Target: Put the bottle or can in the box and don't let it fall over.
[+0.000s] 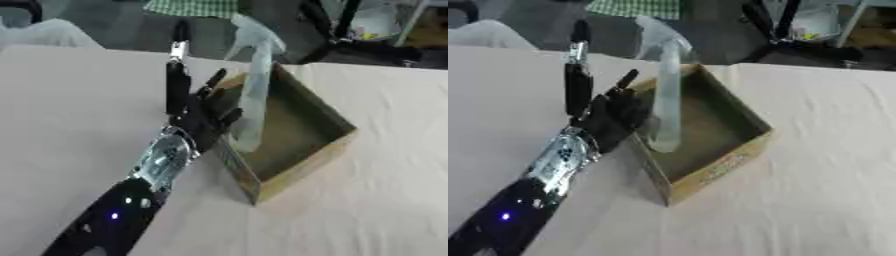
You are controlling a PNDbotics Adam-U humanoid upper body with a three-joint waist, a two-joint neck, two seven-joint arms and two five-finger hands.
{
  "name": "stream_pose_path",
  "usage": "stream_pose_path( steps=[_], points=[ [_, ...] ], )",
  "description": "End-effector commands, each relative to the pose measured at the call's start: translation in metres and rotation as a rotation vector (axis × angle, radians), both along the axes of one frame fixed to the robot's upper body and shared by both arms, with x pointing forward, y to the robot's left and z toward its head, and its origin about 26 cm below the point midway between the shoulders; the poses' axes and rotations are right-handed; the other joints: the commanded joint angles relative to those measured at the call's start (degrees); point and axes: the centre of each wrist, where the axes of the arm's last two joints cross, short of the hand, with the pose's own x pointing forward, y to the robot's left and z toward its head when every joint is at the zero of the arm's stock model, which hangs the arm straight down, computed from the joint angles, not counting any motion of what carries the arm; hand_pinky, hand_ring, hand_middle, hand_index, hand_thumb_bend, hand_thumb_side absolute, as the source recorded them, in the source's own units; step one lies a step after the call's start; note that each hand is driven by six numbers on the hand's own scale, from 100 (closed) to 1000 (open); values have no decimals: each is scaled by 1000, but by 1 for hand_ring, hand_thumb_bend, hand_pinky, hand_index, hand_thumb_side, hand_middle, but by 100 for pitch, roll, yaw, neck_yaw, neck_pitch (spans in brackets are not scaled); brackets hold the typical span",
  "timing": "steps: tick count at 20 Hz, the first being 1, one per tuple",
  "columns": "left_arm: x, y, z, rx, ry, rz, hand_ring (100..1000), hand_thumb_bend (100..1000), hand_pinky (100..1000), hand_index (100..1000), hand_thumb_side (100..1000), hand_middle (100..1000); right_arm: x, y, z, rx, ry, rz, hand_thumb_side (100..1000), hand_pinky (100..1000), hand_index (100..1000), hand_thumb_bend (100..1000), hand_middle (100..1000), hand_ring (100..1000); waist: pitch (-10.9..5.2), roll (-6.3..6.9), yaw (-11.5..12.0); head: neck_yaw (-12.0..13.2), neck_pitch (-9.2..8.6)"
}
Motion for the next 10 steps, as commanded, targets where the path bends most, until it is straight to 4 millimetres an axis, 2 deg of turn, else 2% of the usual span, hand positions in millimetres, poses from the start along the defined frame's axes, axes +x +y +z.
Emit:
stream_pose_path(
  steps=[1, 5, 10],
  points=[
    [-6, 10, 13, -14, -54, 24, 100, 878, 100, 872, 551, 100, -3, -3, 11, -41, -18, -11, 671, 884, 1000, 100, 1000, 1000, -141, 1, 24, -88, 26],
    [-16, 21, 11, -16, -76, 55, 100, 877, 100, 868, 549, 100, -5, -4, 11, -45, -18, -19, 670, 884, 1000, 100, 1000, 1000, -166, 17, 118, -191, 76],
    [-40, 39, 10, 9, -128, 93, 100, 875, 100, 859, 538, 100, -9, -7, 10, -57, -6, -45, 671, 885, 1000, 100, 1000, 1000, -213, 97, 326, -468, 179]
  ],
)
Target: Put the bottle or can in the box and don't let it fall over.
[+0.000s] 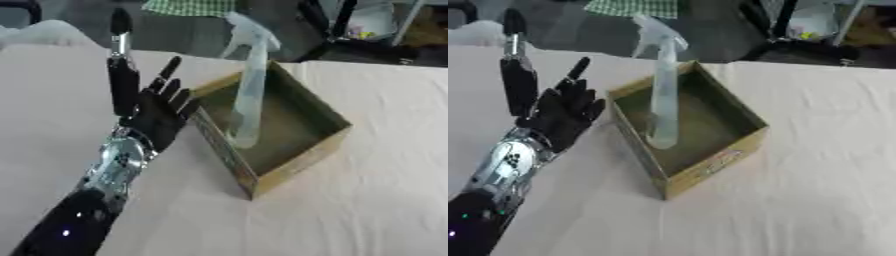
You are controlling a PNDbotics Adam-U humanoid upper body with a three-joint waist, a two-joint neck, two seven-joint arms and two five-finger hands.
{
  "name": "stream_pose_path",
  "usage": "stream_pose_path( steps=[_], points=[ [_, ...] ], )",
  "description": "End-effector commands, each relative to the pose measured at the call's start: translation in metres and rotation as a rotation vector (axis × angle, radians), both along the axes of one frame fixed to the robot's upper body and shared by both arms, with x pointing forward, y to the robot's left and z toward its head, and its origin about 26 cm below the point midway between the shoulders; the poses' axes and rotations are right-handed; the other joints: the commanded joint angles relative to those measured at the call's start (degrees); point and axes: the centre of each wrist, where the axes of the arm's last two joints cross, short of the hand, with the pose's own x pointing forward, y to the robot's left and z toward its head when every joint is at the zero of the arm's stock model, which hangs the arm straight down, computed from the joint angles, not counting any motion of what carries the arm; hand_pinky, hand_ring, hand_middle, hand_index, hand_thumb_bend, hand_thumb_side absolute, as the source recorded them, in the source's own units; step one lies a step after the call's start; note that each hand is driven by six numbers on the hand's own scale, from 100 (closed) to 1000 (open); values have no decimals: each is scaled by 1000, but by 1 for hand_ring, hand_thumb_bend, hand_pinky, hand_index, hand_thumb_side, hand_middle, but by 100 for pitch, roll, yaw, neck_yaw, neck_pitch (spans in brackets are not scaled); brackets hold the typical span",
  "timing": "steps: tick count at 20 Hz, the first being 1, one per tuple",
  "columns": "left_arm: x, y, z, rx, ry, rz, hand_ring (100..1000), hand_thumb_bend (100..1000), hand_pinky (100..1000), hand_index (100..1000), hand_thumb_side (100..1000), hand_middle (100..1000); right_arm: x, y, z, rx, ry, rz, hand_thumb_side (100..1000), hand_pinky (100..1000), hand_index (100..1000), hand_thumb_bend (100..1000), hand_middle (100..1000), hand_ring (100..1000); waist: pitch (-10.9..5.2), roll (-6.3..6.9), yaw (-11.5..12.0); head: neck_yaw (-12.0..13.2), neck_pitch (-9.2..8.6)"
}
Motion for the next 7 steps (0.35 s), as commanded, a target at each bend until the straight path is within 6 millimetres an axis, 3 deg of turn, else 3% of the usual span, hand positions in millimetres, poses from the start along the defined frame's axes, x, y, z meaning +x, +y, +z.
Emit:
stream_pose_path(
  steps=[1, 7],
  points=[
    [-15, 17, 17, 16, -100, 49, 100, 875, 100, 858, 536, 100, -4, -4, 12, -51, -12, -20, 673, 885, 1000, 100, 1000, 1000, -131, 22, 51, -178, 82],
    [-17, 64, 2, 79, -197, 221, 100, 877, 100, 842, 535, 100, -8, -7, 11, -60, 0, -44, 674, 885, 1000, 100, 1000, 1000, -189, 89, 190, -377, 145]
  ],
)
